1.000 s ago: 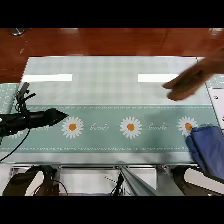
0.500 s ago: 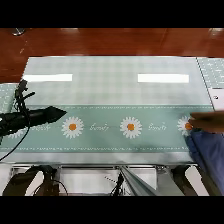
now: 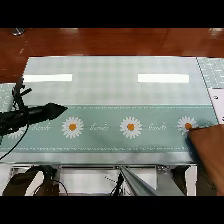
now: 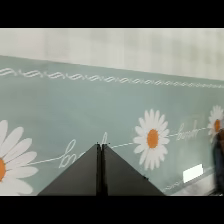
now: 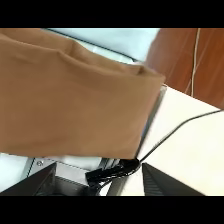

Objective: Fold the shirts.

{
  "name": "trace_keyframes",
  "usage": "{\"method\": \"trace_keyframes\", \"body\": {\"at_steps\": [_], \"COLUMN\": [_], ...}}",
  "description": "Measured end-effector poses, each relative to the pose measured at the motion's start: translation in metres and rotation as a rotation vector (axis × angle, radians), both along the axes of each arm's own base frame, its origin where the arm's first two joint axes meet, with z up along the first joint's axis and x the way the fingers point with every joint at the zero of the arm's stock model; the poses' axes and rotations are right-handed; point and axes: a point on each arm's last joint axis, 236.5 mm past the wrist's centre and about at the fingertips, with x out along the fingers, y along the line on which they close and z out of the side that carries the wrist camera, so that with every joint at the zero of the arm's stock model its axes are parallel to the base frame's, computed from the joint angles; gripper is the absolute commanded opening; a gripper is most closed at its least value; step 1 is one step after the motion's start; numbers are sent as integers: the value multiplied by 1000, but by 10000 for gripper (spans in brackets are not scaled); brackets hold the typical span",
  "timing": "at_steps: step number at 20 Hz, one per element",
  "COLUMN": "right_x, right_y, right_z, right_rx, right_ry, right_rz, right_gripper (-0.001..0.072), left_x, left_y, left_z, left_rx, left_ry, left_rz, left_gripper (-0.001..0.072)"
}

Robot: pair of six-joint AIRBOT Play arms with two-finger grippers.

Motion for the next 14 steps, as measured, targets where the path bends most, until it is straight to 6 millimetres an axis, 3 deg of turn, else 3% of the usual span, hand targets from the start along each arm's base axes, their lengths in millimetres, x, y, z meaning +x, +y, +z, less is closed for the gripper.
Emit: {"method": "trace_keyframes", "body": {"at_steps": [1,3,4,7,9,10,12,14], "right_x": [6,37,61,161,235,261,295,307], "right_y": [-2,-9,-10,3,32,51,98,140], "right_z": [-3,-5,-3,20,52,65,70,42], "right_rx": [20,66,101,209,253,263,281,281], "right_ry": [-3,-62,-123,-423,-645,-714,-732,-621], "right_rz": [9,75,122,336,535,635,848,1021], "right_gripper": [579,115,27,26,27,27,27,26], "left_x": [4,16,24,50,66,71,74,70], "left_y": [-1,-1,-1,-9,-22,-31,-52,-70], "left_z": [7,29,45,111,158,176,197,179], "left_rx": [-8,-11,-13,-17,-20,-17,7,92], "left_ry": [-15,-64,-93,-186,-256,-287,-326,-288], "left_rz": [3,-7,-17,-92,-150,-180,-246,-306], "left_gripper": [19,18,18,17,17,17,17,17]}}
